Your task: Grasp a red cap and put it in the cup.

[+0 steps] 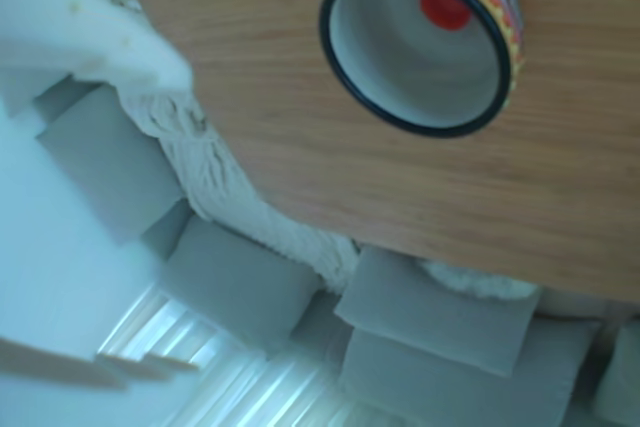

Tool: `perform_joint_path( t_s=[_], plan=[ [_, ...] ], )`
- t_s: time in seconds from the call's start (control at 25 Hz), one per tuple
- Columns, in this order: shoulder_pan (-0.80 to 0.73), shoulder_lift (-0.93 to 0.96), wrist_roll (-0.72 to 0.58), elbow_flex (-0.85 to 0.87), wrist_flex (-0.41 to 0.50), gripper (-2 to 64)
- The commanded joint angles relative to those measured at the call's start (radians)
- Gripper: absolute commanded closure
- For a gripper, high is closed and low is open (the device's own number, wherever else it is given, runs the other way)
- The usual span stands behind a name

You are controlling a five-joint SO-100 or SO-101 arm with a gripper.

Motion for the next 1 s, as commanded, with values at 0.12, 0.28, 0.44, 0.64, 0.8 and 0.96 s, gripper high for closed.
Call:
perform_joint_path(
  t_s=[0.12, 0.28, 0.44, 0.64, 0.8, 0.96],
  plan=[
    [-0.003, 0.132, 0.005, 0.118, -0.074, 29.3],
    [-0.003, 0.213, -0.003, 0.216, -0.086, 29.3],
    [-0.003, 0.304, -0.005, 0.293, -0.086, 29.3],
    [-0.003, 0.414, -0.005, 0.376, -0.086, 29.3],
    [-0.025, 0.508, -0.005, 0.463, -0.120, 29.3],
    [-0.025, 0.595, -0.005, 0.551, -0.149, 29.3]
  ],
)
